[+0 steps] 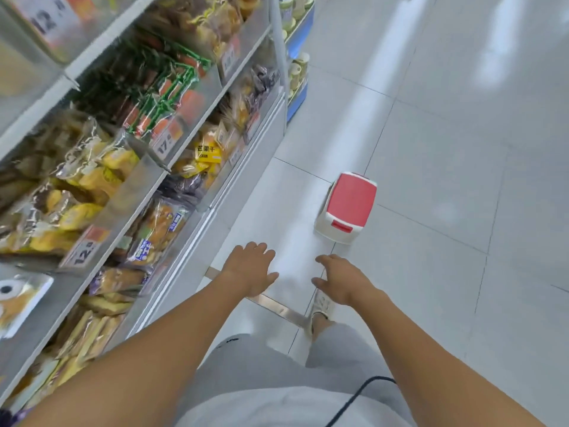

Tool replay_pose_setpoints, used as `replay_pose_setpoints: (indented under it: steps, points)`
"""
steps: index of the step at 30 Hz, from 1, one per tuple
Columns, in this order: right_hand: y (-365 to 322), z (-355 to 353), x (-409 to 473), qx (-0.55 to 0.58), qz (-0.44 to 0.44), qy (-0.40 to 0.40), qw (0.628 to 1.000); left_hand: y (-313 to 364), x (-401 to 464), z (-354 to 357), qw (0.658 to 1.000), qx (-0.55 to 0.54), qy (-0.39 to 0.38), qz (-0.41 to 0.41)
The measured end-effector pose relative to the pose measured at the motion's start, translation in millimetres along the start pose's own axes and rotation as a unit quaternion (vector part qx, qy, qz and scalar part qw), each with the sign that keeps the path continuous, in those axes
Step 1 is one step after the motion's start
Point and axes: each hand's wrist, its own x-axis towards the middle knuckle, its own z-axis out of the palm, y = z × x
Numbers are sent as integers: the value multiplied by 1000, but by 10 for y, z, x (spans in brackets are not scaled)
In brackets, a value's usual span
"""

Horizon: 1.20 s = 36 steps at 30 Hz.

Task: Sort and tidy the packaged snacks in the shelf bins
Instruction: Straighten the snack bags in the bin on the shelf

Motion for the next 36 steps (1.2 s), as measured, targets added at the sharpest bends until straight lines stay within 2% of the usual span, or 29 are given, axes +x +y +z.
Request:
replay_pose_setpoints:
  steps: [4, 8, 12, 16, 21, 27, 33, 36]
  points:
    - [122, -785, 657, -43, -35, -28, 998, -69, 458, -541, 994, -83, 20, -63]
    - [-33, -1485, 1247, -100, -70, -81, 989, -328, 750, -936, 979, -169, 40, -107]
    - [-312, -1958, 1942, -132, -92, -101, 982, -759, 1186, -1135, 958, -237, 62, -146]
    - [-701, -2349, 2660, -165, -98, -115, 975, -1274, 1634, -1266, 928, -317, 64, -186]
    - [-1200, -2751, 3110, -177, -144, -100, 968, -1667, 1851, -1429, 892, -386, 76, -224]
    - [-1682, -2702, 3723, -236, -226, -140, 935, -1959, 2096, -1161, 820, -466, 100, -316]
    - [-1982, -2165, 4670, -370, -356, -137, 847, -2117, 2652, -478, 746, -499, 163, -409]
    - [-1967, -1807, 5260, -391, -506, -51, 768, -2105, 3103, -39, 720, -451, 251, -463]
